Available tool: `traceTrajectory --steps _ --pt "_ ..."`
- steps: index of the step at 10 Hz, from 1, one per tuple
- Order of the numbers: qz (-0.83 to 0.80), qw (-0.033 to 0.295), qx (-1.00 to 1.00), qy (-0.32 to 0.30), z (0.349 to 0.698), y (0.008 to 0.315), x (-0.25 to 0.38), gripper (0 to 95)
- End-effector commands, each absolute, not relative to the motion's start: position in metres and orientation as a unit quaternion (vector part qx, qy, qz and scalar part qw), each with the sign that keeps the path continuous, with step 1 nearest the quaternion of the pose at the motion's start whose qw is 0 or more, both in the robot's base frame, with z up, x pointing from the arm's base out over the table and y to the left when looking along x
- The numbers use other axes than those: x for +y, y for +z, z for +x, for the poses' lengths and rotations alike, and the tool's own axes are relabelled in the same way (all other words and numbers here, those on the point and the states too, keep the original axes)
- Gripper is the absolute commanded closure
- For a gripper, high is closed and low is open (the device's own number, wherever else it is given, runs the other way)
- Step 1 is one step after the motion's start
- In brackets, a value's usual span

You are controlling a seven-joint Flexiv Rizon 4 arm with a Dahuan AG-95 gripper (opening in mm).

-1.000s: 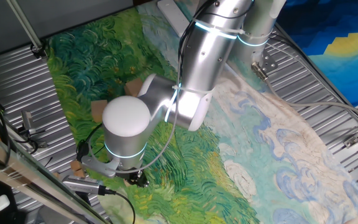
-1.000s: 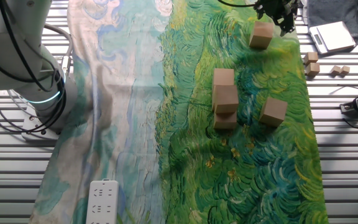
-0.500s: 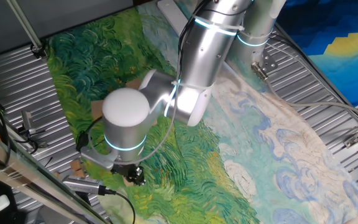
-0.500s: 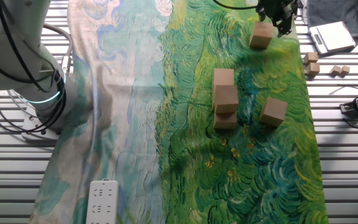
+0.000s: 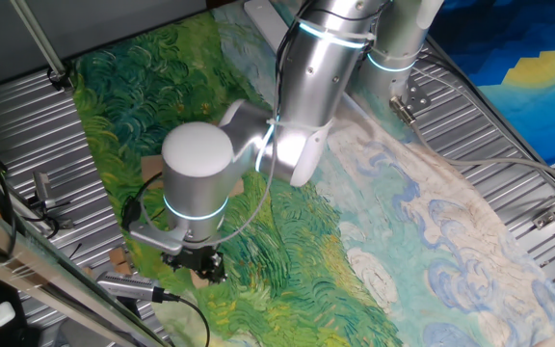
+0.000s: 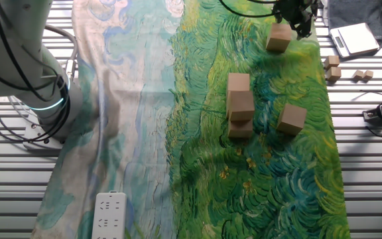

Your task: Stack the blocks into a pyramid shape

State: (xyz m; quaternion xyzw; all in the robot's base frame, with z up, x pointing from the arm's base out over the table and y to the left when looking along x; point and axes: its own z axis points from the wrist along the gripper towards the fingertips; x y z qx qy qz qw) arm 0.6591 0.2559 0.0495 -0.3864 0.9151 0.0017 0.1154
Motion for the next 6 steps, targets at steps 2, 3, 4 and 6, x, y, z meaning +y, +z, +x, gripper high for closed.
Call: traceTrajectory --steps 2,3,4,6 --pt "-0.417 0.102 0.900 -0.072 0.6591 0.0494 0.2558 19.0" --pt "-0.400 0.104 0.908 -0.066 0.6591 0.0494 0.2558 19.0" --pt "-0.359 0.107 0.925 -0.060 0.6591 0.0494 0.2558 19.0" --pt "-0.321 0.110 0.939 -0.055 0.6591 0.0494 0.2558 0.0"
